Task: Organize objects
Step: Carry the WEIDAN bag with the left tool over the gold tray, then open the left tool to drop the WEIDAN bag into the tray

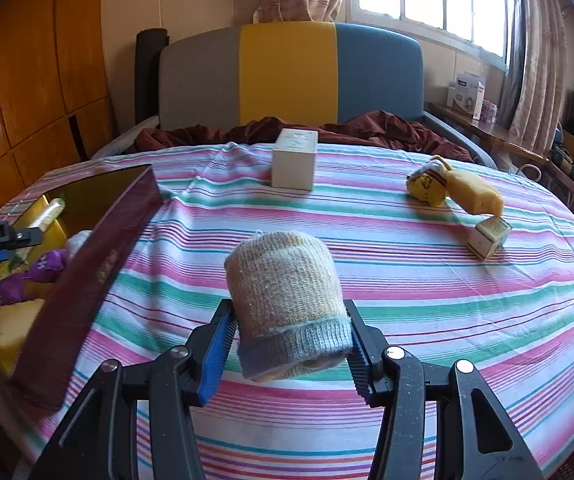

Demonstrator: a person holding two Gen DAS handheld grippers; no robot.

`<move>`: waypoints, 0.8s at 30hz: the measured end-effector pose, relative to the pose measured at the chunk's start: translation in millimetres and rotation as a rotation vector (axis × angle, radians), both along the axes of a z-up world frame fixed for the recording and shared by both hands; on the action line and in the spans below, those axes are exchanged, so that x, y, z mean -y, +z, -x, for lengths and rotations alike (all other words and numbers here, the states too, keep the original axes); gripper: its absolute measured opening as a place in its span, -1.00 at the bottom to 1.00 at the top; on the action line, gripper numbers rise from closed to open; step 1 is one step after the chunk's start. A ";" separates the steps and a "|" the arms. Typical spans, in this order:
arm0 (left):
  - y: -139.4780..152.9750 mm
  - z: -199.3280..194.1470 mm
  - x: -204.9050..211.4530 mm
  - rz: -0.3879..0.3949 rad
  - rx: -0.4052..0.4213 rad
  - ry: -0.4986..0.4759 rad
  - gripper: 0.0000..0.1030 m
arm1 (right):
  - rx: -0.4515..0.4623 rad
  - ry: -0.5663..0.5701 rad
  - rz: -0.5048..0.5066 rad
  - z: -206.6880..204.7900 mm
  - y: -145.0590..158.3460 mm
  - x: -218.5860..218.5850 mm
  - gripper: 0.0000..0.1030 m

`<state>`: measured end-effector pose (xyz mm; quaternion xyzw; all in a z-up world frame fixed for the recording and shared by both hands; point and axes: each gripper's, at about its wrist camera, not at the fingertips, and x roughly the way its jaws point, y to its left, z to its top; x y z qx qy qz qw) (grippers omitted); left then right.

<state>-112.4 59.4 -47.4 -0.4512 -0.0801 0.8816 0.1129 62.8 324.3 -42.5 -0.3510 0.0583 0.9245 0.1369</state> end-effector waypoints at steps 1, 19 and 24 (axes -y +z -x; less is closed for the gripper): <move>-0.6 2.5 0.8 0.006 0.010 0.005 -0.06 | -0.001 0.004 0.002 0.6 1.1 1.0 0.02; 10.3 -23.7 28.1 -0.042 -0.077 0.089 -0.06 | -0.005 0.045 0.029 -0.1 4.9 18.5 0.02; 21.1 -43.6 37.3 -0.029 -0.167 0.121 -0.05 | -0.003 0.066 0.046 2.4 5.7 24.3 0.02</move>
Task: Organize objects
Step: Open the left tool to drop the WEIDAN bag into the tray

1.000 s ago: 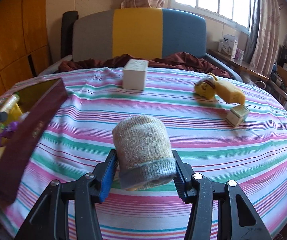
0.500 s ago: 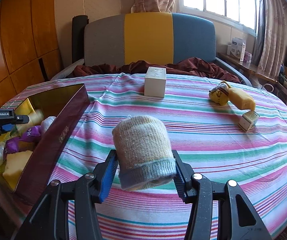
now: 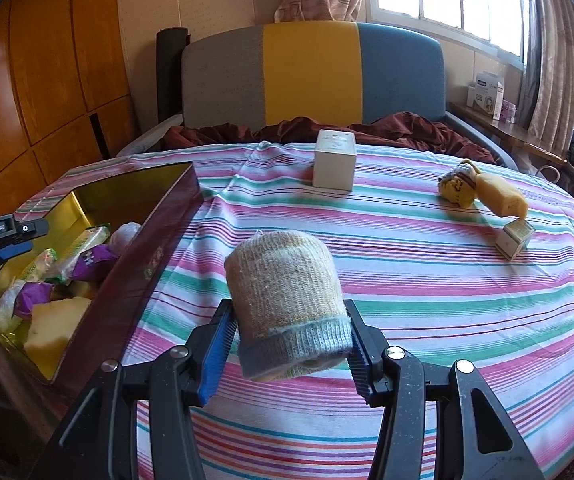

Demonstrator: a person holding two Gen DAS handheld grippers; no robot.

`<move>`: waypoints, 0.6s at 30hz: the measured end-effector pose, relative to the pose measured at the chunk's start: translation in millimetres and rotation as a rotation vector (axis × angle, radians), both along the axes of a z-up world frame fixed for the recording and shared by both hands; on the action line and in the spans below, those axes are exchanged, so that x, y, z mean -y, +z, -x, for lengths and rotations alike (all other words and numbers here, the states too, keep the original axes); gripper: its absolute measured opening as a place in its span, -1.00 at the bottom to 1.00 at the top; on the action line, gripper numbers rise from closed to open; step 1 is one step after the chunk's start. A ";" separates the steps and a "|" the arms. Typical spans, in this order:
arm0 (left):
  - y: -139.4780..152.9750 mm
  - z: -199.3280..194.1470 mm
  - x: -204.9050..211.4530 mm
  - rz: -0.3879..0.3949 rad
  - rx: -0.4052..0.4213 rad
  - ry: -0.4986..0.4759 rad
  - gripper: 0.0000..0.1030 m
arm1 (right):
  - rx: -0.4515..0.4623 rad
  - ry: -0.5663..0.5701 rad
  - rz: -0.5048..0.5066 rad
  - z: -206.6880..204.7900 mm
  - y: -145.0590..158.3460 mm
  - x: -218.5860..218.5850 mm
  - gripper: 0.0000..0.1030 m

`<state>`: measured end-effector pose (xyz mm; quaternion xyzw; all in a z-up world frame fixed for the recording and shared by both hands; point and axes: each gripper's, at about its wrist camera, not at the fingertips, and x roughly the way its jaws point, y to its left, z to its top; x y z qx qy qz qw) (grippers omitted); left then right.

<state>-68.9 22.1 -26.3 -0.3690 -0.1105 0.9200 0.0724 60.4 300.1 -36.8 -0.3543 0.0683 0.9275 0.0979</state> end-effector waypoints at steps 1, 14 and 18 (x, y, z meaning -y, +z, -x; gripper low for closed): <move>1.0 -1.7 2.4 0.000 -0.006 0.011 -0.04 | 0.000 0.006 0.005 0.3 0.4 1.1 0.02; 10.9 3.8 35.4 -0.065 0.043 0.121 -0.03 | -0.039 0.166 0.053 13.8 26.3 51.7 0.02; 21.2 3.3 40.2 -0.065 0.019 0.133 -0.03 | -0.039 0.243 0.043 25.7 34.7 77.4 0.02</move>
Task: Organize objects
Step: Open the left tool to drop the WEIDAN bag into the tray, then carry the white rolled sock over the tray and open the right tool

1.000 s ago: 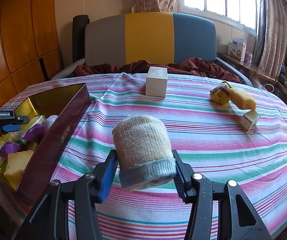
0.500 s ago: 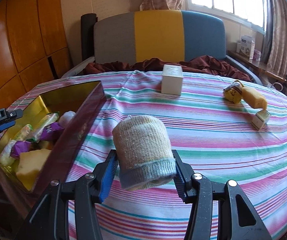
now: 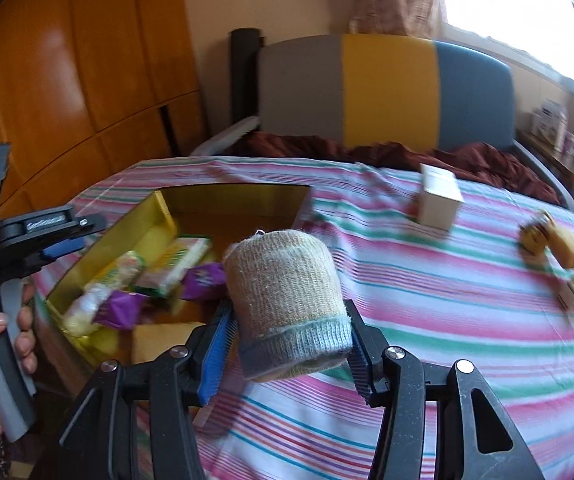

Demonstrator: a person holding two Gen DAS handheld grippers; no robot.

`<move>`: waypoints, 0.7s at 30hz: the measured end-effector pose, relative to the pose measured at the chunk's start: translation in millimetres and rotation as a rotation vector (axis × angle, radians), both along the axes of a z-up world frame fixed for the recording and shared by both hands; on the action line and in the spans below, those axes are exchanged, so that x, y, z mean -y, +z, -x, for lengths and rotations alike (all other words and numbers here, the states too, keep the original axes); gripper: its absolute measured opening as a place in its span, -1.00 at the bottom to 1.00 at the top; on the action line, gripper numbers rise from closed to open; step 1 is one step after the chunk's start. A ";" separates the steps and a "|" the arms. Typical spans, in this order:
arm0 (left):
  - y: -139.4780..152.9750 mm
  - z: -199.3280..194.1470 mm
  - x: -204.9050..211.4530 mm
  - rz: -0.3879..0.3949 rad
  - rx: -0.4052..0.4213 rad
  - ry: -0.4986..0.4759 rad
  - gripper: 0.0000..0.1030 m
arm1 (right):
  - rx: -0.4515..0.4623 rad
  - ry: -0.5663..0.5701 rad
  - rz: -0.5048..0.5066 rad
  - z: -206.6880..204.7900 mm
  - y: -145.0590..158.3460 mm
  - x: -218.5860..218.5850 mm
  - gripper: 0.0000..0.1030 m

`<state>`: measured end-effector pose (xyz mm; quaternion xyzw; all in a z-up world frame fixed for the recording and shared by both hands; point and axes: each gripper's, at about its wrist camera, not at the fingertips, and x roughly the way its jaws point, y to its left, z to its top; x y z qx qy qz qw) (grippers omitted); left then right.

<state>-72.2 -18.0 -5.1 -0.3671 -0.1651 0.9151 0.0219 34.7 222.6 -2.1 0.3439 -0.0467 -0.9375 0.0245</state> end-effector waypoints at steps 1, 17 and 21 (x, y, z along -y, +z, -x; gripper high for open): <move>3.0 -0.5 2.2 -0.004 -0.007 0.004 -0.03 | 0.001 0.022 0.001 3.4 1.9 7.1 0.02; 26.5 -1.4 39.2 -0.081 -0.048 0.101 -0.03 | 0.158 0.288 0.083 37.1 -19.0 107.1 0.03; 27.0 -2.7 34.2 -0.074 -0.049 0.084 -0.03 | 0.213 0.294 0.098 43.3 -34.2 114.6 0.04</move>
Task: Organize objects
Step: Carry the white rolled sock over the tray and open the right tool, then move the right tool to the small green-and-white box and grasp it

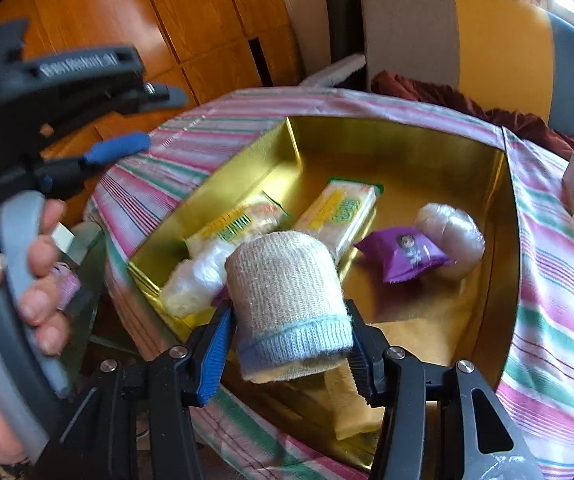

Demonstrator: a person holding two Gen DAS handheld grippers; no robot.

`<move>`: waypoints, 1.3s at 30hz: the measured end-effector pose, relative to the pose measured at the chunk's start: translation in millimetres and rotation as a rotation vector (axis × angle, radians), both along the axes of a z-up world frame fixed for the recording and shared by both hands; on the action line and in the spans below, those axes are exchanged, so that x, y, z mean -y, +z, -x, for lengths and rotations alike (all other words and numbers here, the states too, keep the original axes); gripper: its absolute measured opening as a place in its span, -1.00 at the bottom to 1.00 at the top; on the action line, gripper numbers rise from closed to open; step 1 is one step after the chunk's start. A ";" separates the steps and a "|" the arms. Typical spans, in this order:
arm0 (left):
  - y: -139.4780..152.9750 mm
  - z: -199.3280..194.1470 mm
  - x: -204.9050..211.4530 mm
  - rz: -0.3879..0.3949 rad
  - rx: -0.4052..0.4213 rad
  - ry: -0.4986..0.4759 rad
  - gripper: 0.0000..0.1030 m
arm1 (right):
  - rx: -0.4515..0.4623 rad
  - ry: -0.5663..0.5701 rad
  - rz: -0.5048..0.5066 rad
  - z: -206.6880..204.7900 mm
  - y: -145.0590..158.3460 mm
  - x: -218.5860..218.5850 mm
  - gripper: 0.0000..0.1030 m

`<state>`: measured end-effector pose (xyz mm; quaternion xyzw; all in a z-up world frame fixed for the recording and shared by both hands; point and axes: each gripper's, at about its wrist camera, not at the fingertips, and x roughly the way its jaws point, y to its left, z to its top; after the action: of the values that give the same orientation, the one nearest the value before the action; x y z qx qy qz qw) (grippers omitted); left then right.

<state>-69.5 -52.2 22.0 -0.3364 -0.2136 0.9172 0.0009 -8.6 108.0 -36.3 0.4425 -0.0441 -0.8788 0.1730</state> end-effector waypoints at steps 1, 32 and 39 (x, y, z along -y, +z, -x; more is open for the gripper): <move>-0.1 -0.9 -1.2 0.001 -0.002 -0.002 -0.03 | 0.003 -0.005 -0.002 1.2 -1.5 -0.8 0.04; -5.2 -4.5 -19.9 0.005 0.016 -0.058 -0.03 | -0.074 -0.110 -0.198 2.7 3.8 -26.5 0.33; -7.6 -4.7 -26.7 0.009 0.024 -0.073 -0.03 | -0.166 -0.191 -0.156 -22.0 29.2 -63.1 0.39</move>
<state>-64.8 -25.5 14.3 -0.3549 -0.1972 0.9134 0.0306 13.4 171.1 -7.1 0.3742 -0.0032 -0.9256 0.0567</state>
